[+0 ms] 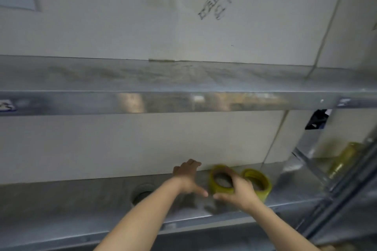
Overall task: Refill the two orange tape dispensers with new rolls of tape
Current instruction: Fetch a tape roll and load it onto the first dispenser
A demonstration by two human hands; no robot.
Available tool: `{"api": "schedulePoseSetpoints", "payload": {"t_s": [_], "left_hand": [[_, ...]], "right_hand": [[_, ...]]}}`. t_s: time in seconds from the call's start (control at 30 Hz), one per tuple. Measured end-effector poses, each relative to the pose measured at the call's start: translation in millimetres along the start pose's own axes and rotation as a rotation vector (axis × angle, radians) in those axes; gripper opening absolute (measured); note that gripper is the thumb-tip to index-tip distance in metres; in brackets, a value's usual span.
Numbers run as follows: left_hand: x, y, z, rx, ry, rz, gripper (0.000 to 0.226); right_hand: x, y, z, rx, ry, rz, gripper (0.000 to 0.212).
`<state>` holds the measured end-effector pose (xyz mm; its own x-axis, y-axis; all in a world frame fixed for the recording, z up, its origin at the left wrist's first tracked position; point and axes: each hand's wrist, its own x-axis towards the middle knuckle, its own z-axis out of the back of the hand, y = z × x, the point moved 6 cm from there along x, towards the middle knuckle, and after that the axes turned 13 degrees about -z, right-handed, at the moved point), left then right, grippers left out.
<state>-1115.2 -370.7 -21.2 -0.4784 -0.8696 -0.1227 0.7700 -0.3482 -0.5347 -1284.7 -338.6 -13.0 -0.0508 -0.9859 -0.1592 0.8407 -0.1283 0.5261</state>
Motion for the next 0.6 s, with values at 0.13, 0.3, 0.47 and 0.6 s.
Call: {"api": "schedulePoseSetpoints", "payload": {"t_s": [0.13, 0.3, 0.47, 0.6], "left_hand": [[19, -31, -20, 0.023, 0.044, -0.054, 0.086], [44, -30, -29, -0.071, 0.016, -0.051, 0.087], [61, -15, -36, -0.112, -0.007, -0.063, 0.095], [68, -12, -49, -0.119, -0.012, -0.105, 0.103]], "right_hand": [[3, -35, 8, -0.098, -0.024, -0.034, 0.105], [20, -42, 15, -0.072, -0.05, -0.021, 0.095], [38, -53, 6, -0.061, -0.043, -0.058, 0.104], [45, -60, -1, -0.115, -0.026, -0.045, 0.118]]}}
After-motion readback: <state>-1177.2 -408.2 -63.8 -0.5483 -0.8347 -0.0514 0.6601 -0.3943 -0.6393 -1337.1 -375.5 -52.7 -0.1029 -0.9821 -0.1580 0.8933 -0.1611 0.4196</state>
